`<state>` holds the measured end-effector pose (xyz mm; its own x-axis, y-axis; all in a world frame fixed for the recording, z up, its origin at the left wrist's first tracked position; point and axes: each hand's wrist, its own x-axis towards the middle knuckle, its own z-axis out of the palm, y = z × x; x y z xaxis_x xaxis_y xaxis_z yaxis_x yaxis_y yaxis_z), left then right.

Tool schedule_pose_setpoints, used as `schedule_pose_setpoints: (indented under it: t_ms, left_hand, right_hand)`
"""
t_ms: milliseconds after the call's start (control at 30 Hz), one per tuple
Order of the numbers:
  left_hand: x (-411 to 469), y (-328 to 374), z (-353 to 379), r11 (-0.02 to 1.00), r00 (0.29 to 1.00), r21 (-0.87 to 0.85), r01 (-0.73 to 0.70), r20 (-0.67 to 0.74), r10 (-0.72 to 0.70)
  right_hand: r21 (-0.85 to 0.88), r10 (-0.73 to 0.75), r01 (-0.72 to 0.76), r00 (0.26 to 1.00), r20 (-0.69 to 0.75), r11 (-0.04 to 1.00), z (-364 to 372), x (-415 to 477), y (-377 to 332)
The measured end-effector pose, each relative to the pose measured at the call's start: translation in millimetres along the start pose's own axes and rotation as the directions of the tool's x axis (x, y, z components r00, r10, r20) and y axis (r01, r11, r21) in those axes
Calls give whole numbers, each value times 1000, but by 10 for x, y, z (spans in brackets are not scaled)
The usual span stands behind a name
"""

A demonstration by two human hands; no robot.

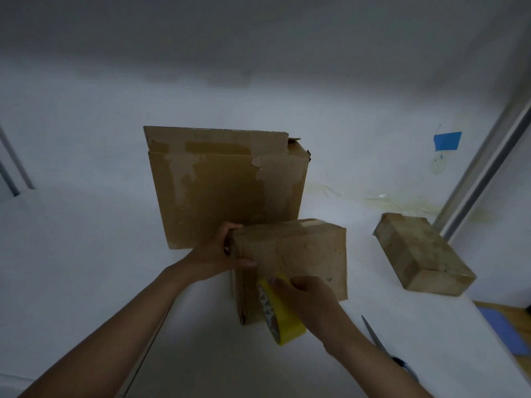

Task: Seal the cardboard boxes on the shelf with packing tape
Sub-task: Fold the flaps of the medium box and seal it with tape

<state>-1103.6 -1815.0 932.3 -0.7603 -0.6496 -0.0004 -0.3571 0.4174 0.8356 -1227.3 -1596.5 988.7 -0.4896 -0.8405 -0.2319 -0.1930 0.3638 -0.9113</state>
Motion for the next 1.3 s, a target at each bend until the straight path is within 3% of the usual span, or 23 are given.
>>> schedule_pose_setpoints:
  t_ms: [100, 267, 433, 533, 600, 633, 700, 800, 867, 1033, 1300]
  left_hand:
    - [-11, -20, 20, 996, 995, -49, 81, 61, -78]
    - [4, -56, 8, 962, 970, -164, 217, 151, -193]
    - [-47, 30, -22, 940, 950, -156, 302, 129, -284]
    - [-117, 136, 59, 984, 982, -54, 171, -75, -174]
    - [-128, 137, 93, 995, 956, 93, 30, -293, -2]
    - [-138, 147, 104, 993, 941, 114, -8, -335, 46]
    - [-164, 161, 134, 986, 951, 164, -32, -300, 81]
    - [-264, 245, 200, 937, 993, 348, 20, -115, 21]
    - [-318, 273, 239, 927, 999, 376, 17, -41, -2]
    - [-398, 305, 196, 947, 999, 319, 35, 25, -46]
    - [-401, 182, 200, 861, 998, 508, 19, 49, -50]
  right_hand:
    - [-70, -36, 32, 998, -54, 997, 17, 17, -64]
    - [13, -40, 40, 997, -60, 999, 16, 64, -121]
    - [144, -85, 92, 995, -55, 985, 31, 170, -133]
    - [120, -153, 159, 987, -58, 980, 49, 245, -100]
    - [87, -180, 183, 983, -44, 979, 51, 290, -93]
    - [64, -190, 192, 981, -28, 979, 44, 312, -91]
    - [19, -213, 213, 977, 2, 977, 36, 359, -76]
    - [-5, -220, 220, 975, 8, 975, 48, 424, -45]
    - [-15, -217, 217, 976, 5, 976, 58, 470, -33]
    - [-47, -217, 217, 976, 8, 975, 92, 594, -49]
    - [-63, -272, 272, 962, -2, 960, 158, 685, -55]
